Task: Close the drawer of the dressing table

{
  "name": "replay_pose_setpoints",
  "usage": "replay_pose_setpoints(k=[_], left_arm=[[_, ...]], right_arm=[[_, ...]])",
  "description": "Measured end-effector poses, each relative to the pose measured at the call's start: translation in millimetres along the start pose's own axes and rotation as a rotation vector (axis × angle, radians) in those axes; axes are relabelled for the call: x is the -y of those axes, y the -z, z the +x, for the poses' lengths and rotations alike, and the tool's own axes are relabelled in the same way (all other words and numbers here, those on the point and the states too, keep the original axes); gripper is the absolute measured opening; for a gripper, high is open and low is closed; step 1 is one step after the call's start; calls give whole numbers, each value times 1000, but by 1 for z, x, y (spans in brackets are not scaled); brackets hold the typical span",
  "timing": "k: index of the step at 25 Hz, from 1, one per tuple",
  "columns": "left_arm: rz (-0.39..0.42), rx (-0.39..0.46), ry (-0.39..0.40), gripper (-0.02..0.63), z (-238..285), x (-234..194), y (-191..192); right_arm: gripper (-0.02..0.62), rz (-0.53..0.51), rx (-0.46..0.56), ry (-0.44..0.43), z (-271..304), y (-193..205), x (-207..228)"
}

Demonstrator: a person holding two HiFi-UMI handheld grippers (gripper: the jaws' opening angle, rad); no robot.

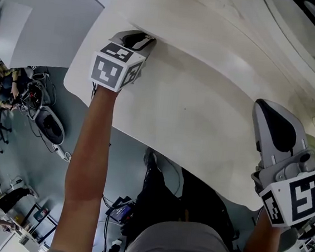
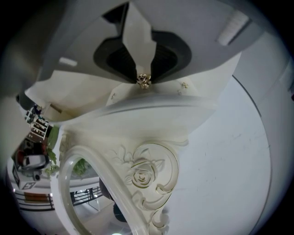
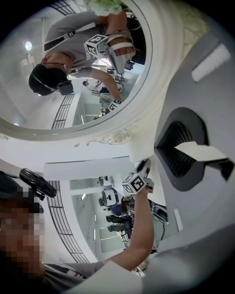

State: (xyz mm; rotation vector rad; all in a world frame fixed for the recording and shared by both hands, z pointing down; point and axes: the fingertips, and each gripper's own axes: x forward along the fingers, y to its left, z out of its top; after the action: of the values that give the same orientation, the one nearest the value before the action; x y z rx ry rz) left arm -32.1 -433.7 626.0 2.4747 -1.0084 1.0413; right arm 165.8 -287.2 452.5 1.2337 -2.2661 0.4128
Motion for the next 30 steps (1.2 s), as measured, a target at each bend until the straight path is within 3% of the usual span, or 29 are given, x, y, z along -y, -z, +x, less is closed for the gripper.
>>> replay_pose_setpoints(k=[7, 13, 15, 18, 30], left_arm=[[36, -49, 16, 169, -19, 10, -3], [44, -80, 1, 165, -53, 11, -5], [49, -70, -16, 104, -72, 10, -10], [68, -12, -47, 3, -108, 11, -26], [142, 342, -61, 2, -296, 62, -129]], right_arm=[[0, -18, 32, 16, -22, -21, -8], [0, -38, 66, 25, -43, -43, -18], [0, -47, 84, 29, -52, -53, -24], [0, -78, 113, 43, -66, -67, -34], [-2, -207, 194, 78, -124, -124, -89]])
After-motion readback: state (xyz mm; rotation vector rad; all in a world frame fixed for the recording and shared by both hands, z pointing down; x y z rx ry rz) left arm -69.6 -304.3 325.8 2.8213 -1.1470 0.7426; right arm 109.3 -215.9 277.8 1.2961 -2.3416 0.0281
